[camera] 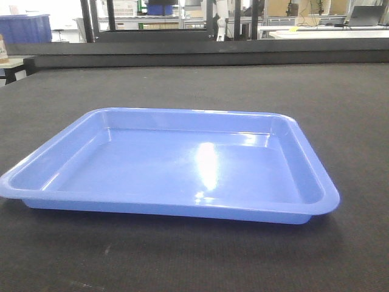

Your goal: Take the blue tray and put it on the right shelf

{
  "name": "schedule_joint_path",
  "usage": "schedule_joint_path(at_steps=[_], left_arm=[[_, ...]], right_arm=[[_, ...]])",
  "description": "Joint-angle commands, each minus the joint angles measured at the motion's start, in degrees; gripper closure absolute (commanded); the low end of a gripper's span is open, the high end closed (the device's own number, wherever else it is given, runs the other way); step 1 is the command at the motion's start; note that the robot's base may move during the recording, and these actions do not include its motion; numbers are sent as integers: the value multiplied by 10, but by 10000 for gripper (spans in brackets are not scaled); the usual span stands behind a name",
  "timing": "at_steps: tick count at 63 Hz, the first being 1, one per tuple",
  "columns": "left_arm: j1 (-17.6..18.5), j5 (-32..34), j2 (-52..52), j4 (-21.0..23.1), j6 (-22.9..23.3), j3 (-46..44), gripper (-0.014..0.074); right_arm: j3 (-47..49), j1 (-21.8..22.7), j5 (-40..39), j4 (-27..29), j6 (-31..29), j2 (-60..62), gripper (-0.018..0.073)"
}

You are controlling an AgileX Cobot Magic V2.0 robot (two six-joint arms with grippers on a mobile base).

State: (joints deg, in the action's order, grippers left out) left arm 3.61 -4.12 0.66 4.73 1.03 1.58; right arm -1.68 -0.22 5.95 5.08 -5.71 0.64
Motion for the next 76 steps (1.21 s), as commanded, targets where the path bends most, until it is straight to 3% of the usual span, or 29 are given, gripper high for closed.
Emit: schedule_joint_path(at_steps=[1,17,27,34,44,49,53,58,64,68,76], left_arm=[[-2,59,7,4,-3,18,645],[-2,91,7,6,-3,18,645],[-2,122,6,6,-3,-23,644],[0,34,-19,-19,-3,-141,643],[0,-180,-125,-27,-3,-344,612],[0,-244,-187,-23,-3,-407,543],[0,-271,-236,-15,-3,-440,458],[2,-279,-283,-2,-3,-460,338],[31,-267,-334,6,-3,-474,202],[60,-263,-365,13,-21,-485,165],[127,-256,-414,66,-96,-507,161]], right_arm=[[13,4,-56,3,-5,11,503],[13,4,-80,2,-5,11,503],[32,4,-159,14,14,11,503],[112,4,-116,15,14,4,503],[253,4,0,15,14,-64,498],[293,4,7,15,14,-117,431],[316,4,5,15,14,-158,319],[336,2,6,15,14,-209,150],[360,-12,6,24,14,-262,-22],[382,-32,18,34,14,-289,-74],[439,-92,87,77,14,-353,-63]])
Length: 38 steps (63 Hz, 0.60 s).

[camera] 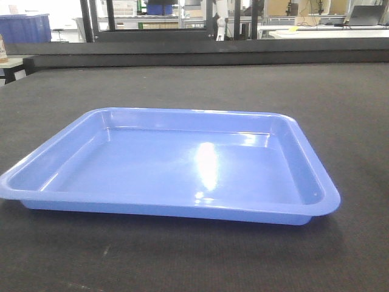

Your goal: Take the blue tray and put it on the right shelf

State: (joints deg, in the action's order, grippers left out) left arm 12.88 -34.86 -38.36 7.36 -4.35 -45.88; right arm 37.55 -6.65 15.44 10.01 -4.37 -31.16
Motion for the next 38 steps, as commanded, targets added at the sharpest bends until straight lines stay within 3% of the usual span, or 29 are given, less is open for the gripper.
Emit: schedule_joint_path(at_steps=[1,12,21,28,33,38], left_arm=[[42,51,-32,44,-48,-34,161],[110,36,-119,49,-54,-71,161],[111,-35,-217,48,-47,-120,162],[105,-75,-293,32,-16,-164,162],[105,-106,-338,-2,24,-196,162],[105,-147,-387,-50,77,-228,162]], right_arm=[[53,-35,1,33,0,-43,-63],[136,-142,104,60,0,-174,-63],[206,-203,169,60,0,-301,-63],[262,-206,224,50,11,-382,-63],[297,-197,261,17,83,-423,-63],[325,-193,298,-58,178,-460,-63]])
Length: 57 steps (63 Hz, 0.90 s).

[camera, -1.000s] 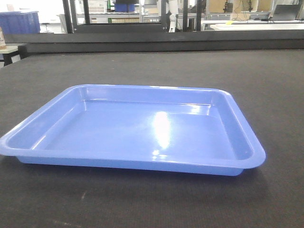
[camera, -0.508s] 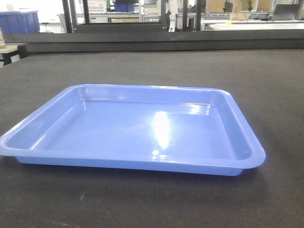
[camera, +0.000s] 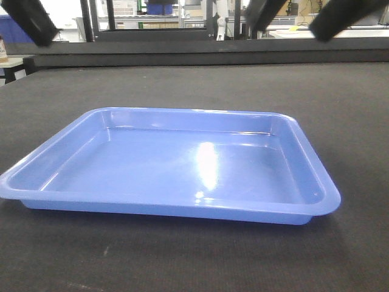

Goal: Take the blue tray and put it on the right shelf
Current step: 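Lower both grippers onto opposite rims of the light-blue tray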

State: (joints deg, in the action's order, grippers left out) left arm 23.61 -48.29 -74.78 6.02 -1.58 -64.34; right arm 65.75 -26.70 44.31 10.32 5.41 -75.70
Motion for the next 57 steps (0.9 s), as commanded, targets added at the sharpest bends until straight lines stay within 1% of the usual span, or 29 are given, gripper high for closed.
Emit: schedule_joint_path(at_steps=[1,2,4,8,11,13,15,23,35,40,49,57], left_arm=[[-2,-21,-31,-45,58,-50,162],[-2,-32,-43,-57,70,-58,162],[-2,-47,-58,-71,85,-70,162],[-2,-76,-91,-87,117,-97,162],[-2,-86,-114,-86,125,-111,162],[-2,-90,-127,-86,127,-120,162],[-2,-95,-138,-86,127,-129,162],[-2,-95,-177,-86,131,-141,162],[-8,-83,-221,-90,135,-141,162],[-9,-76,-234,-90,135,-141,162],[-9,-64,-253,-85,136,-141,162],[-9,-55,-266,-81,136,-141,162]], right_arm=[[48,7,16,-76,98,-20,-63],[54,7,26,-100,125,-28,-63],[63,7,40,-129,168,-39,-63],[73,6,60,-183,228,-60,-63],[73,6,66,-211,262,-74,-63],[73,6,70,-221,286,-82,-63],[73,6,73,-225,298,-90,-62],[73,6,70,-222,305,-121,-62],[73,6,58,-202,305,-163,-62],[73,6,57,-202,305,-180,-62],[71,6,50,-182,305,-207,-62],[70,6,40,-176,305,-224,-62]])
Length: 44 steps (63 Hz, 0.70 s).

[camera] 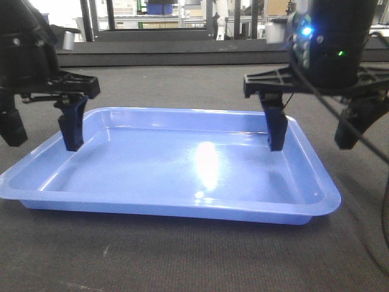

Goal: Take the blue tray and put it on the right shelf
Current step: 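Lower both grippers onto opposite rims of the light-blue tray, then close both grippers on the tray rims and lift the tray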

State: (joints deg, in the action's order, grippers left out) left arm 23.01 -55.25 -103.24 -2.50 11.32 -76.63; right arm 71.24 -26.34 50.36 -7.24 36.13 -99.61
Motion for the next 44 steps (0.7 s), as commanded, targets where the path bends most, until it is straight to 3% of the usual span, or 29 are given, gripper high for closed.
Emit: schedule_joint_path(at_steps=[1,17,22,28,36,42,44], left_arm=[[-3,14,15,5,7,-18,162],[-3,14,-5,25,7,-18,162],[-3,14,-5,28,7,-18,162],[-3,14,-5,29,7,-18,162],[-3,14,-5,30,7,-18,178],[-3,14,-5,32,7,-18,279],[-3,14,-5,32,7,-18,327]], right_arm=[[16,3,-21,0,-2,14,-62],[16,3,-30,2,-2,2,-61],[16,3,-31,2,-2,2,-21],[15,2,-32,2,-2,2,97],[15,2,-28,2,-2,2,322],[15,2,-21,2,-2,2,515],[15,2,-21,2,-2,2,512]])
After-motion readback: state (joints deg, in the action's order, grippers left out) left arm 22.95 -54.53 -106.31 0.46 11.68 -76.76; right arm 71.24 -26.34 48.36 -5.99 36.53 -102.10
